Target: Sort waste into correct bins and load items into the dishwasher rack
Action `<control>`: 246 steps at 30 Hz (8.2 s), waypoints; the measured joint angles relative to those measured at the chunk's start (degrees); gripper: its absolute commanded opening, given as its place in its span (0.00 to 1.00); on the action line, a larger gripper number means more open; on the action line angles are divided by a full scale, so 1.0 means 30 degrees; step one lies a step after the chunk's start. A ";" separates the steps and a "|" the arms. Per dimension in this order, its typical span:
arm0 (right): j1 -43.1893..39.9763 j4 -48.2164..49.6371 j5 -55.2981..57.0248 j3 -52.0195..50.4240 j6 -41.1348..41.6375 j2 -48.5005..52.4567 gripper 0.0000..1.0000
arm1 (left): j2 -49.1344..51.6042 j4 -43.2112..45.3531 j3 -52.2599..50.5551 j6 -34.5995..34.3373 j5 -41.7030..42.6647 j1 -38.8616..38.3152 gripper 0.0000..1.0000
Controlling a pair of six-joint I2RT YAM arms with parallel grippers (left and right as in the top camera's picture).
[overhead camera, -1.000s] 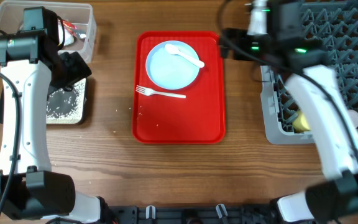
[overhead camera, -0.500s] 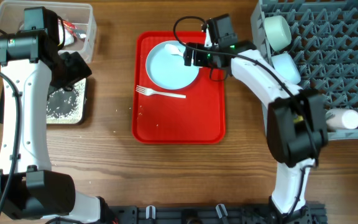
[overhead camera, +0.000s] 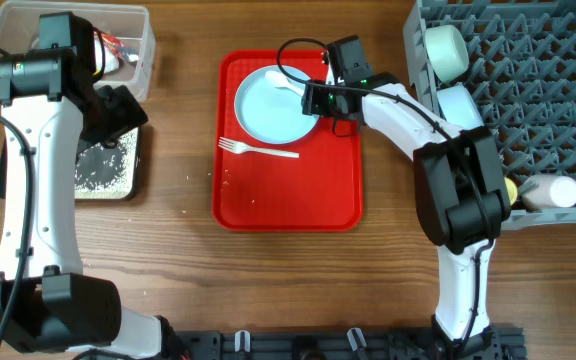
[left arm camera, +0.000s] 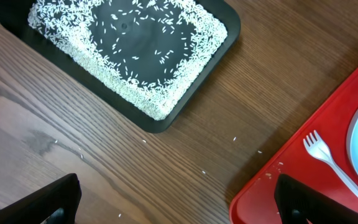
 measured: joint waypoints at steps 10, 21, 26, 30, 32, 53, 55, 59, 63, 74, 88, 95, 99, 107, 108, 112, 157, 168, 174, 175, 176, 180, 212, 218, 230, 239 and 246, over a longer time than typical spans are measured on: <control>-0.0036 -0.0102 0.0073 0.0000 0.0051 0.0022 0.29 | 0.0000 -0.0357 0.0000 0.0000 0.0000 0.0000 1.00; -0.0954 -0.1093 0.0058 0.0000 -0.0007 -0.0022 0.14 | 0.0015 -0.0350 0.0000 0.0000 0.0000 0.0000 1.00; -0.1151 -0.1253 0.0051 0.0000 -0.0386 -0.0291 0.09 | 0.0015 -0.0350 0.0000 0.0000 0.0000 0.0000 1.00; -0.1158 -0.1617 0.0066 0.0000 -0.0525 -0.0495 0.08 | 0.0015 -0.0357 0.0000 0.0000 0.0000 0.0000 1.00; -0.1173 -0.1909 0.0058 0.0000 -0.0641 -0.0525 0.08 | 0.0015 -0.0357 0.0000 0.0000 0.0000 0.0000 1.00; -0.1173 -0.9770 0.0073 0.0000 -0.2477 -0.1319 0.09 | 0.0015 -0.0357 0.0000 0.0000 -0.0007 0.0000 1.00; -0.1173 -1.0105 0.0051 0.0000 -0.2659 -0.1319 0.04 | 0.0015 -0.0350 0.0000 0.0000 0.0000 0.0000 1.00; -0.1173 -1.0112 -0.0095 0.0007 -0.2980 -0.1625 0.04 | 0.0015 -0.0350 0.0000 0.0000 0.0000 0.0000 1.00; -0.1202 -1.0098 -0.0095 0.0007 -0.3133 -0.1639 0.14 | 0.0015 -0.0357 0.0000 0.0000 0.0000 0.0000 1.00; -0.1086 -1.2429 0.0087 0.0058 -0.4401 -0.1749 0.04 | 0.0015 -0.0364 0.0000 0.0000 -0.0007 0.0000 1.00; -0.1224 -1.5227 0.0794 0.1348 -0.5064 -0.1821 0.04 | 0.0022 -0.0372 0.0000 0.0000 0.0000 0.0000 1.00; -0.1260 -1.5446 0.0940 0.2448 -0.5195 -0.5989 0.04 | 0.0029 -0.0357 0.0000 0.0000 0.0000 0.0000 1.00; -0.1836 -1.6050 0.1632 0.2827 -0.5173 -1.0018 0.04 | 0.0029 -0.0350 0.0000 0.0000 0.0000 0.0000 1.00; -0.6295 -1.9314 0.4320 0.3045 -0.4109 -1.6327 0.04 | 0.0029 -0.0211 0.0000 0.0000 0.0000 0.0000 1.00; -0.6841 -1.9511 0.4495 0.3045 -0.4022 -1.6742 0.04 | 0.0029 -0.0182 0.0000 0.0000 -0.0007 0.0000 1.00; -0.8867 -2.0553 0.4561 0.3045 -0.3993 -1.7996 0.04 | 0.0029 0.0131 0.0000 0.0000 -0.0007 0.0000 1.00; -0.9187 -2.0218 0.1282 -0.5967 -0.5260 -1.2305 0.21 | 0.1814 0.1953 0.0000 0.0000 0.0000 0.0000 1.00; -0.9187 -1.9992 0.2251 -0.5967 -0.5013 -1.2305 0.61 | 0.1851 0.2004 0.0000 0.0000 0.0000 0.0000 1.00; -0.9180 -2.0043 0.2149 -0.5610 -0.5085 -1.2305 0.64 | 0.1851 0.2004 0.0000 0.0000 0.0000 0.0000 1.00; -0.9143 -2.0036 0.1916 -0.5289 -0.5238 -1.2313 0.65 | 0.1851 0.2004 0.0000 0.0000 0.0000 0.0000 1.00; -0.9071 -2.0006 0.1654 -0.5005 -0.5391 -1.2349 0.65 | 0.1851 0.2004 0.0000 0.0000 0.0000 0.0000 1.00; -0.7992 -1.9169 -0.0204 -0.3468 -0.6193 -1.3005 0.68 | 0.1851 0.2004 0.0000 0.0000 0.0000 0.0000 1.00; 0.0976 -0.8910 0.1807 -0.1231 0.1217 -0.3774 0.41 | 0.1851 0.1078 0.0000 0.0000 0.0000 0.0000 1.00; 0.0976 -0.8859 0.1814 -0.1231 0.1654 -0.2499 0.38 | 0.1851 0.0984 0.0000 0.0000 0.0000 0.0000 1.00; 0.0969 -0.7708 0.2295 -0.1231 0.1960 -0.2339 0.04 | 0.1851 0.0918 0.0000 0.0000 0.0000 0.0000 1.00; 0.0758 -0.7009 0.2943 -0.1231 0.1515 -0.2339 0.04 | 0.1851 0.0838 0.0000 0.0000 0.0007 0.0000 1.00; 0.0255 -0.6564 0.3067 -0.1231 -0.0138 -0.2339 0.04 | 0.1851 0.0772 0.0000 0.0000 0.0015 0.0000 1.00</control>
